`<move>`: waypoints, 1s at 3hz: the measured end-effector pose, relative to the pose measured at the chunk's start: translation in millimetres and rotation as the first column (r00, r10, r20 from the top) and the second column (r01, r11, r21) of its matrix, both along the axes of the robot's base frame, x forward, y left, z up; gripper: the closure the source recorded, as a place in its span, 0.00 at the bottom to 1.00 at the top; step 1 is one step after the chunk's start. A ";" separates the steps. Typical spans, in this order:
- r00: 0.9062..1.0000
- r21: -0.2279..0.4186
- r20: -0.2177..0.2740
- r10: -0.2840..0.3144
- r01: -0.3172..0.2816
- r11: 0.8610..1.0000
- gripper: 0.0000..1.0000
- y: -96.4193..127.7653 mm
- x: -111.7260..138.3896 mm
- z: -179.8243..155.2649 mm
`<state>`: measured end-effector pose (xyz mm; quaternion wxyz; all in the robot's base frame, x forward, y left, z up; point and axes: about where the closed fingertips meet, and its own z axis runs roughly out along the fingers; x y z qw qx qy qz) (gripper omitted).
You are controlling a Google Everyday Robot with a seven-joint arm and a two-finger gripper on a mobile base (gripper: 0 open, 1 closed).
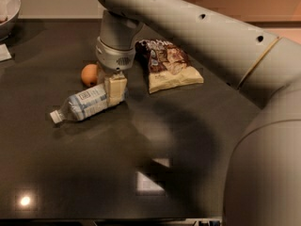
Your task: Move blue plastic bottle near orange
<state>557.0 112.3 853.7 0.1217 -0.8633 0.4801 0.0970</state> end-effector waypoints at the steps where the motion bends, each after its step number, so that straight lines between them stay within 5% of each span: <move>1: 0.999 -0.011 0.002 -0.041 0.041 0.999 0.59 -2.4 17.2 -9.4; 3: 0.994 -0.023 0.014 -0.109 0.110 0.994 0.13 -18.6 43.5 -14.0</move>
Offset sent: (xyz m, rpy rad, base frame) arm 0.0489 -0.0207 -0.0139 -0.0315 -0.0152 -0.1205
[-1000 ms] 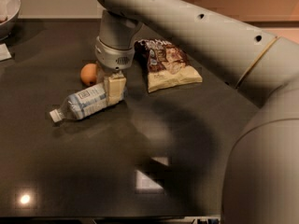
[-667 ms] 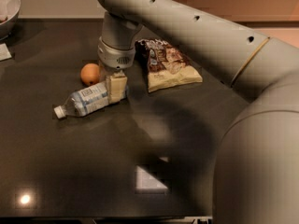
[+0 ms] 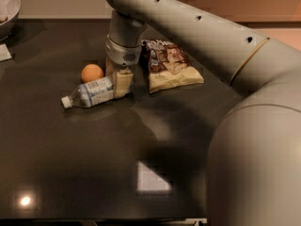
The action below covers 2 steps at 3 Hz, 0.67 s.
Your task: Move blue plastic bottle near orange
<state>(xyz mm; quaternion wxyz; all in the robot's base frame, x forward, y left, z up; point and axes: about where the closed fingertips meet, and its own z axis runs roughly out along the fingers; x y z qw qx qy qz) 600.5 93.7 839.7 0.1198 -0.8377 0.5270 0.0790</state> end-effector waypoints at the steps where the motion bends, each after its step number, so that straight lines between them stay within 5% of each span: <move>1: 1.000 0.002 0.000 0.001 -0.001 1.000 0.00 1.5 0.4 -1.4; 2: 1.000 0.002 0.000 0.001 -0.001 1.000 0.00 1.6 0.4 -1.4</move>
Offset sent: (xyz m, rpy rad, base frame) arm 0.0004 0.0015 -0.0014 0.0015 -0.0003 0.0011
